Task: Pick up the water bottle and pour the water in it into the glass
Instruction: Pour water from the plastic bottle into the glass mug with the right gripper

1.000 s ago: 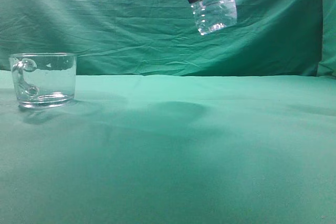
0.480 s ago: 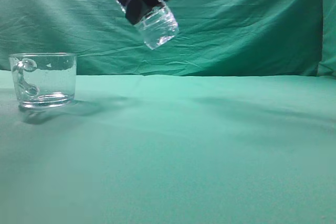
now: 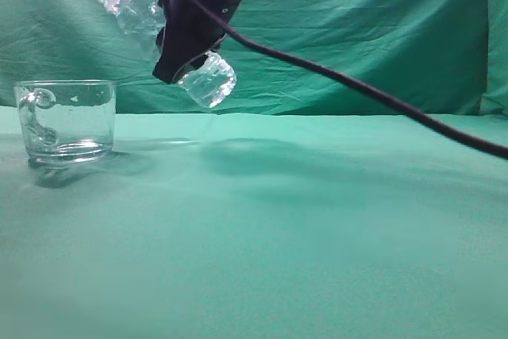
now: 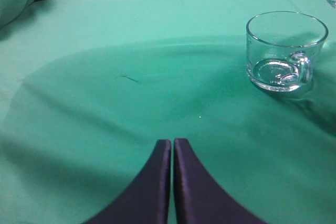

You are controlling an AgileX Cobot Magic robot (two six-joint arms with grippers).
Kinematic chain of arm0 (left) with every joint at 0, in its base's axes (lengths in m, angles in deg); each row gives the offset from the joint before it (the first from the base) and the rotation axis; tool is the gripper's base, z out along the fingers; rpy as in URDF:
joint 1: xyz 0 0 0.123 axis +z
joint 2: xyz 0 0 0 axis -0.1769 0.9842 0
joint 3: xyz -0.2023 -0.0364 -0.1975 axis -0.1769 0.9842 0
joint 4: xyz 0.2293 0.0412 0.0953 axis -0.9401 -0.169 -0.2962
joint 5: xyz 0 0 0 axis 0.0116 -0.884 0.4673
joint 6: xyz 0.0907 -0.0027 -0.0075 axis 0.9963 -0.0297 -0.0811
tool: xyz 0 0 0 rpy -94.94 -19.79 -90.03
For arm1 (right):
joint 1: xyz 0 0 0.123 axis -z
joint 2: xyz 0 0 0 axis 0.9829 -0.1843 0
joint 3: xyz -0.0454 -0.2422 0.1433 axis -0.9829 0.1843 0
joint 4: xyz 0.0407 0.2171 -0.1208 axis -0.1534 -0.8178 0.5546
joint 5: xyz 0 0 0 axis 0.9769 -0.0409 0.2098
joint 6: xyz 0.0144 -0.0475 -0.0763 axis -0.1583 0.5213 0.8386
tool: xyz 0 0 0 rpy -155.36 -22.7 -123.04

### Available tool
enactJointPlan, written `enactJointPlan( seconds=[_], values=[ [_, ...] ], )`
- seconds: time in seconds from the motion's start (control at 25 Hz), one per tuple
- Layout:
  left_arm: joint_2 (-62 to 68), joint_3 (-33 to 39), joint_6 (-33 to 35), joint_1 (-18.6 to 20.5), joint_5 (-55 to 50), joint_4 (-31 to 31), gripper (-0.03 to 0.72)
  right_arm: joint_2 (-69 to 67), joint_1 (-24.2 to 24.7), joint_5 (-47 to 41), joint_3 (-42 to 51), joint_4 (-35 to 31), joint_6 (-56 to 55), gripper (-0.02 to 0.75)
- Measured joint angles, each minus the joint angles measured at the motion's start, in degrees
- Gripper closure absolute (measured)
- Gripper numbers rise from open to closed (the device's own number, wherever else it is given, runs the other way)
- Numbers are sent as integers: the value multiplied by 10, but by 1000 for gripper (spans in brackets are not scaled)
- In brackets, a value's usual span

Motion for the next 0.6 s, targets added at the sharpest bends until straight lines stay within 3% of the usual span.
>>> enactJointPlan(
  seconds=[0.6],
  values=[
    [0, 0, 0, 0, 0, 0, 688, -17, 0, 32, -10, 213, 0, 480]
  ],
)
